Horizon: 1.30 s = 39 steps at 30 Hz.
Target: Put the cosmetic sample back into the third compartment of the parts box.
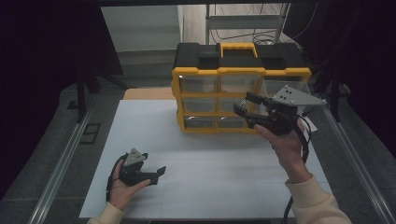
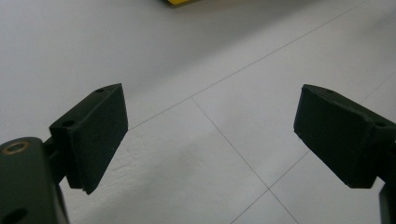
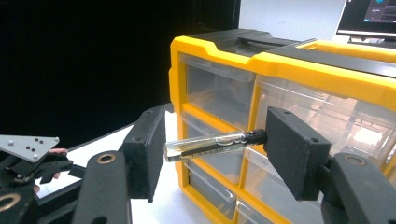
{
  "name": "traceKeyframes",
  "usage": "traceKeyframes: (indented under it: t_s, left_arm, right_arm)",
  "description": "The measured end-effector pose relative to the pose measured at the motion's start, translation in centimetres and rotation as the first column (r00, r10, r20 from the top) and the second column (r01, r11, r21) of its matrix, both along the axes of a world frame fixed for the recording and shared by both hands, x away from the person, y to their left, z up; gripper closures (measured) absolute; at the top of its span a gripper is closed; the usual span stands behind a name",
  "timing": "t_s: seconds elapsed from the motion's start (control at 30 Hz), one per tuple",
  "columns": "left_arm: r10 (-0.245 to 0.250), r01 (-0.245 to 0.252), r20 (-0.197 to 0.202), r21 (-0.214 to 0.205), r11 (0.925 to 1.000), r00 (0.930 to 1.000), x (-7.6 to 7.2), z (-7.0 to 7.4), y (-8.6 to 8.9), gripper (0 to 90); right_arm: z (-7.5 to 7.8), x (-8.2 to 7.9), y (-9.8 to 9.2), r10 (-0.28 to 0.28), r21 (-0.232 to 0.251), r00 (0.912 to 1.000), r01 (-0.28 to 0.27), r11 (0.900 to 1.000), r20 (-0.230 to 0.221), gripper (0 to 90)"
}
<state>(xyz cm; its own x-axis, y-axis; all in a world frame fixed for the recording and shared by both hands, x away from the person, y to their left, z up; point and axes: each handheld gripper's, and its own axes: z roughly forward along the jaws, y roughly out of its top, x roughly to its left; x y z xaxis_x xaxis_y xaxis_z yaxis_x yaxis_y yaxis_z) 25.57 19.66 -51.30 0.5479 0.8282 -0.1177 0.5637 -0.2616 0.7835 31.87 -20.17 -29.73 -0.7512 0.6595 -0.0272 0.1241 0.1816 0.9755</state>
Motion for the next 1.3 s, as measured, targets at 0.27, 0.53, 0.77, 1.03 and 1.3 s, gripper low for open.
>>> traceKeyframes:
  t_s: [0.27,0.53,0.77,1.03,1.3]
  left_arm:
    - [0.001,-0.001,0.001,0.001,1.0000,1.0000,0.1,0.0,0.0,10.7]
    - [0.001,-0.001,-0.001,0.002,1.0000,1.0000,0.1,-0.1,0.0,10.8]
    - [0.001,-0.001,0.000,0.003,1.0000,1.0000,0.1,-0.1,0.0,10.8]
    - [0.000,0.000,-0.002,0.006,1.0000,1.0000,0.1,-0.1,0.0,10.8]
    - [-0.001,0.001,-0.002,0.009,1.0000,1.0000,0.2,-0.1,-0.1,10.8]
  right_arm:
    - [0.5,0.5,-0.5,-0.022,0.010,0.9998,0.022,0.9997,0.003,40.4]
    - [1.4,0.7,-1.1,-0.051,0.001,0.9983,0.051,0.9987,0.027,40.3]
    - [1.8,0.9,-1.9,-0.087,-0.002,0.9956,0.087,0.9962,0.036,40.3]
    - [2.5,1.3,-3.4,-0.144,-0.004,0.9887,0.144,0.9896,0.043,40.3]
    - [2.9,1.8,-4.9,-0.200,0.006,0.9784,0.200,0.9798,0.054,40.3]
